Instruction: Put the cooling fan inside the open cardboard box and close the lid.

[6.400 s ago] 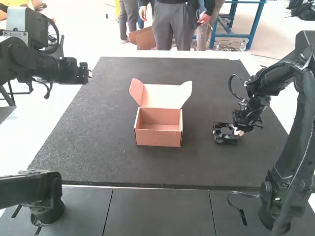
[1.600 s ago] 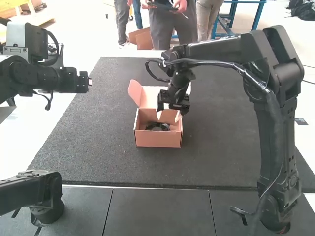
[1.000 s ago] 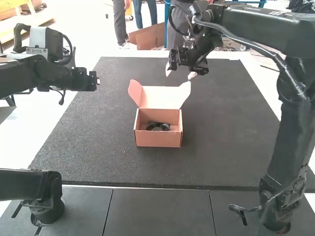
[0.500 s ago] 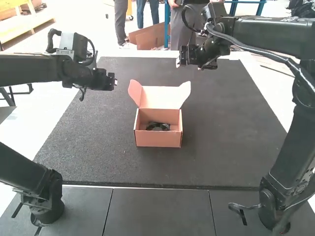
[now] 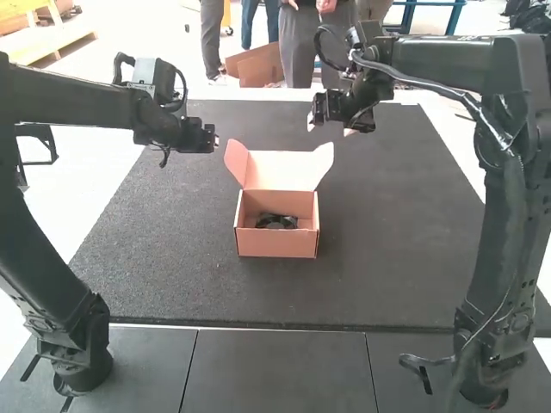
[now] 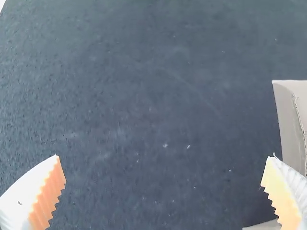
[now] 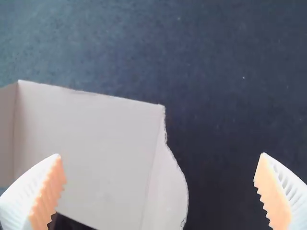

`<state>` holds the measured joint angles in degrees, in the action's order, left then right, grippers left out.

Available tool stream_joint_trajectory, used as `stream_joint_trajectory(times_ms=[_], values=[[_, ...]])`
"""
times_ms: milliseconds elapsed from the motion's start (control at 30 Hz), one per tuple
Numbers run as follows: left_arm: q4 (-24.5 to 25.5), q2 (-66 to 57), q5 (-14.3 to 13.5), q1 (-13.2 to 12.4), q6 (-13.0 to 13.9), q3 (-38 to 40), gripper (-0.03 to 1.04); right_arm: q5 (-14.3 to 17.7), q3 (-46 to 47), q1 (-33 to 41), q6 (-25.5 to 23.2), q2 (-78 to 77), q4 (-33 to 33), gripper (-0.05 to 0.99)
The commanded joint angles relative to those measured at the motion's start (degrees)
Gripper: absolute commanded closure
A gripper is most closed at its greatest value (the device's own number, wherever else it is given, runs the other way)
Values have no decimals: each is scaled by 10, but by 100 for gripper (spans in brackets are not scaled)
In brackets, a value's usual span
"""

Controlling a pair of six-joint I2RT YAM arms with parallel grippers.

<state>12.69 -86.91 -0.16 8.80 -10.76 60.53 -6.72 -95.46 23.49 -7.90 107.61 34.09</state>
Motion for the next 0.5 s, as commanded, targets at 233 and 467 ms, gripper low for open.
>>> stream_joint_trajectory(times_ms=[233, 467], values=[[1, -27, 22, 9, -4, 38, 4, -62, -33, -20, -18, 13, 42, 3], [6, -33, 42, 38, -7, 37, 4, -95, -54, -23, -18, 31, 78, 3]])
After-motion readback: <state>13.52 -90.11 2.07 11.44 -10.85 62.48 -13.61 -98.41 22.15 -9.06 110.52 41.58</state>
